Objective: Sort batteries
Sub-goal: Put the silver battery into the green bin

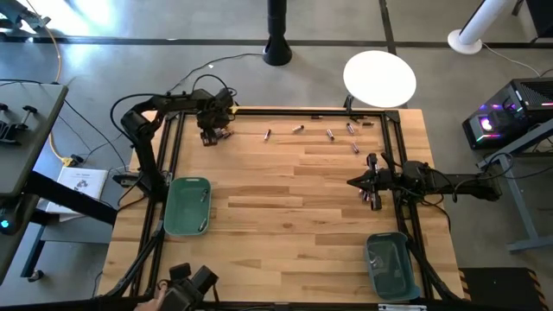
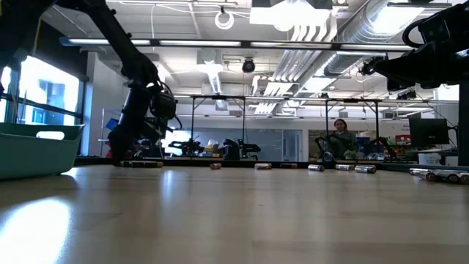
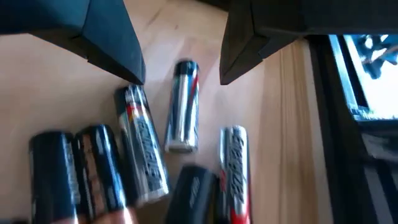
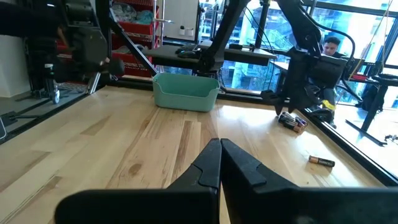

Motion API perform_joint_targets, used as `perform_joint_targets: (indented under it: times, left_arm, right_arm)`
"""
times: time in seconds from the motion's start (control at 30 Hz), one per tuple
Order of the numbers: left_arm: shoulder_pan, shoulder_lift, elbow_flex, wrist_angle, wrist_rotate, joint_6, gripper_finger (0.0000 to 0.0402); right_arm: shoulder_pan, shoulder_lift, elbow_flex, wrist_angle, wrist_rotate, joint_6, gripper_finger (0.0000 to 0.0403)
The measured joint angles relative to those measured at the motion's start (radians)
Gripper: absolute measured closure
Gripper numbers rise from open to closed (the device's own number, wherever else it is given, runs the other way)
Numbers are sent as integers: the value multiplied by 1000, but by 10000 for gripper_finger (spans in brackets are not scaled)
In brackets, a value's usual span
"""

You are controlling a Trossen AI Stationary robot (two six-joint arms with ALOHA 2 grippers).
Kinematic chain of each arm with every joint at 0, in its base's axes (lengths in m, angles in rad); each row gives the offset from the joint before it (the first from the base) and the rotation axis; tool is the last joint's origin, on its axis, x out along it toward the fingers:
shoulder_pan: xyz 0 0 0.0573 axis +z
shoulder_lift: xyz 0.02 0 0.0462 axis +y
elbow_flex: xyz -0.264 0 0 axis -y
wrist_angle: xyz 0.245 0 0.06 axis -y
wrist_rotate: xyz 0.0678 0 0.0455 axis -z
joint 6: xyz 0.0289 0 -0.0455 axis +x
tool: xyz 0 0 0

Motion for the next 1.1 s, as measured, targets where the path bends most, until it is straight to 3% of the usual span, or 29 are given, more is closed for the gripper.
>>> perform_joint_targets:
  times: [0.13, 0.43, 0.7, 0.93, 1.1]
  left_arm:
    - [27, 5, 1, 8, 80, 11, 241]
    - [41, 30, 0, -5, 103, -19, 371]
    - [15, -45, -8, -14, 38, -164, 371]
    - [-38, -259, -6, -72, 29, -335, 371]
    - [-183, -451, -5, -127, 55, -520, 371]
  right_arm:
    - [0, 0, 0, 0, 0, 0, 402]
    - [0, 0, 0, 0, 0, 0, 402]
    - [0, 0, 0, 0, 0, 0, 402]
    - [0, 0, 0, 0, 0, 0, 402]
    - [0, 0, 0, 0, 0, 0, 402]
